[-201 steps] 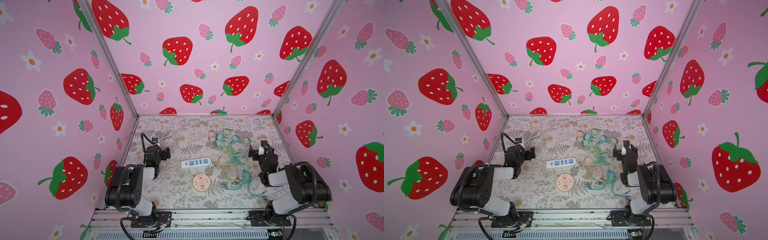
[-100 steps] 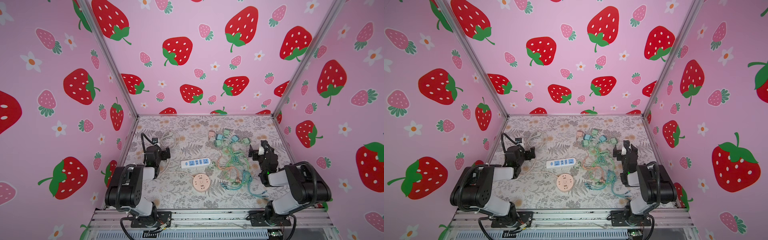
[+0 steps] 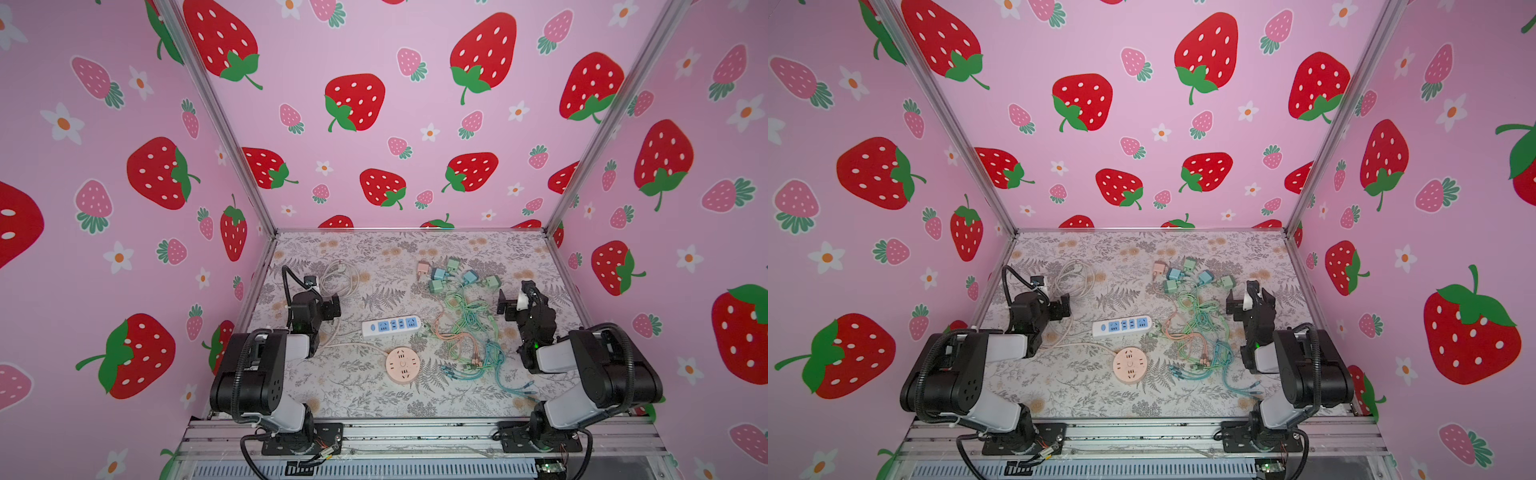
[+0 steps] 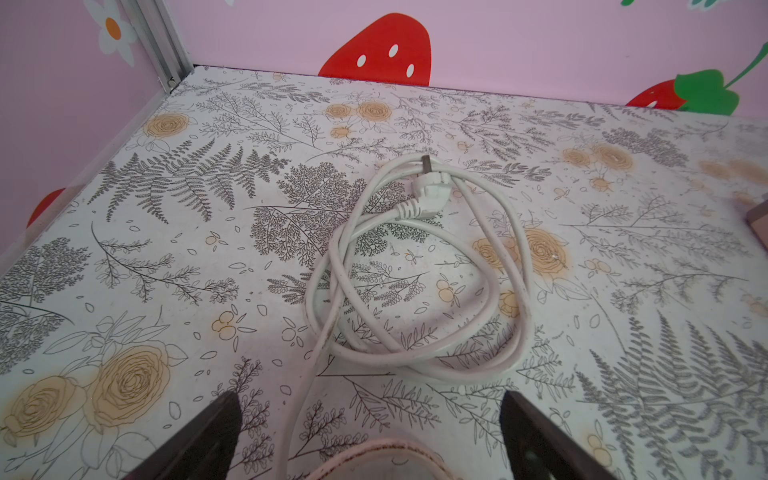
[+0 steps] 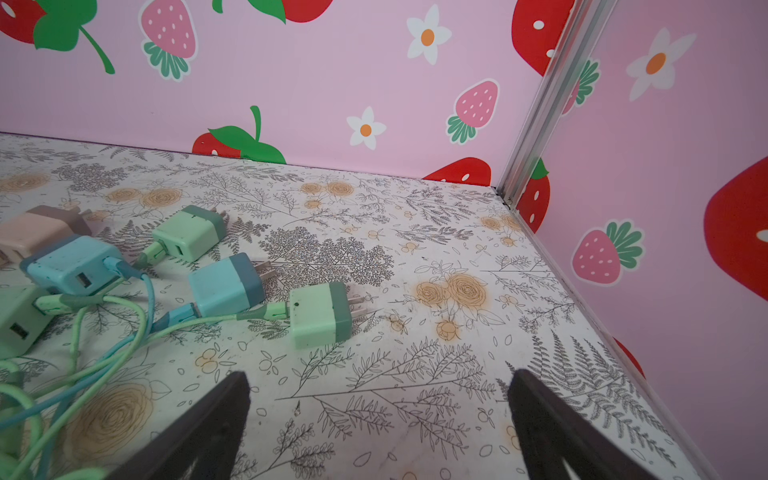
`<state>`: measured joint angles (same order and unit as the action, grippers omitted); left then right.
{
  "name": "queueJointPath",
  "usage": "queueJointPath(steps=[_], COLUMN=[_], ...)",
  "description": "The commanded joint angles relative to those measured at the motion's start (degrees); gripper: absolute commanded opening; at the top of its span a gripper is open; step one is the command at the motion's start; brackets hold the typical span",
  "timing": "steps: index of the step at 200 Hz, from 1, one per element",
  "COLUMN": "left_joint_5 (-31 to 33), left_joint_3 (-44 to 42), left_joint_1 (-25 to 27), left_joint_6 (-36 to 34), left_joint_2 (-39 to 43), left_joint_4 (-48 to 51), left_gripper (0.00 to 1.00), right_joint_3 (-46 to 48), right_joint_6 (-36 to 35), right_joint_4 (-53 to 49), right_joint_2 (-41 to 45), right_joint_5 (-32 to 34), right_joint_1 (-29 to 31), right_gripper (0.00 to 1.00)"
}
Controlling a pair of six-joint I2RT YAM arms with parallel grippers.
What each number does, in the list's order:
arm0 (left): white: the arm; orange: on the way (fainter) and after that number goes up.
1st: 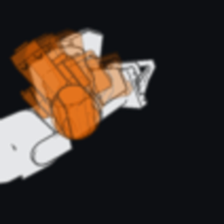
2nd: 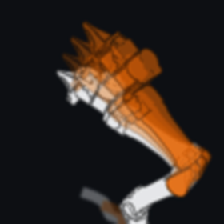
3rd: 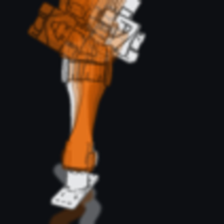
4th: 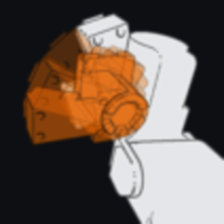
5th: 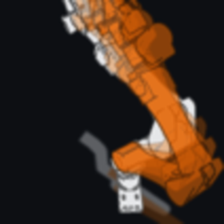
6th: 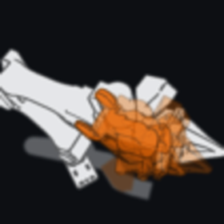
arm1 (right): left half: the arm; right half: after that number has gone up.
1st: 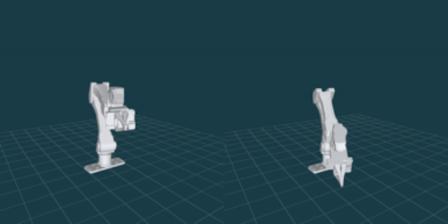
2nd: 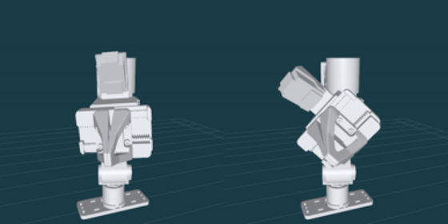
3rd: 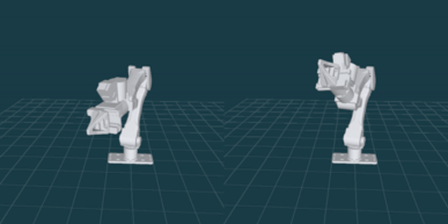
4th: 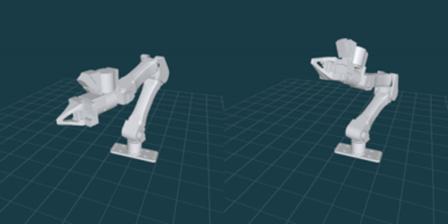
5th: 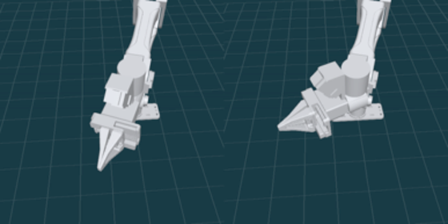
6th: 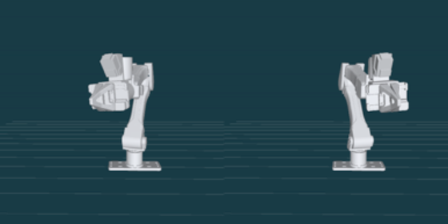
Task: Insert the plug
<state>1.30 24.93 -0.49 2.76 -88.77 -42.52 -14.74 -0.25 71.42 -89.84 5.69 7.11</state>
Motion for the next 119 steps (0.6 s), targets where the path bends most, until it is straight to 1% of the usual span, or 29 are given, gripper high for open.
queueJointPath(steps=[1,42,63,91,119], left_joint_5=[-0.42,-0.42,-0.42,0.55,4.02], left_joint_3=[1.44,1.35,1.10,2.32,4.64], left_joint_1=[-0.22,-0.26,-0.21,-0.05,0.99], left_joint_6=[-1.01,-1.05,-1.00,-0.64,-0.74], left_joint_2=[-0.15,-0.03,0.15,1.54,5.02], left_joint_4=[-0.63,-0.80,-1.02,1.92,8.92], left_gripper=[0.99,0.99,0.99,0.99,0.99], right_joint_3=[-0.73,-0.55,-0.93,-3.43,-6.20], right_joint_6=[-0.34,-0.45,0.15,0.34,1.24], right_joint_4=[0.04,0.16,-0.48,-6.80,-14.41], right_joint_2=[-0.29,-0.07,0.06,2.79,6.16], right_joint_5=[-0.34,-0.23,1.10,1.59,3.10], right_joint_1=[-0.35,-0.43,-0.42,-0.35,-0.39], right_gripper=[0.99,0.99,0.99,0.99,1.00])
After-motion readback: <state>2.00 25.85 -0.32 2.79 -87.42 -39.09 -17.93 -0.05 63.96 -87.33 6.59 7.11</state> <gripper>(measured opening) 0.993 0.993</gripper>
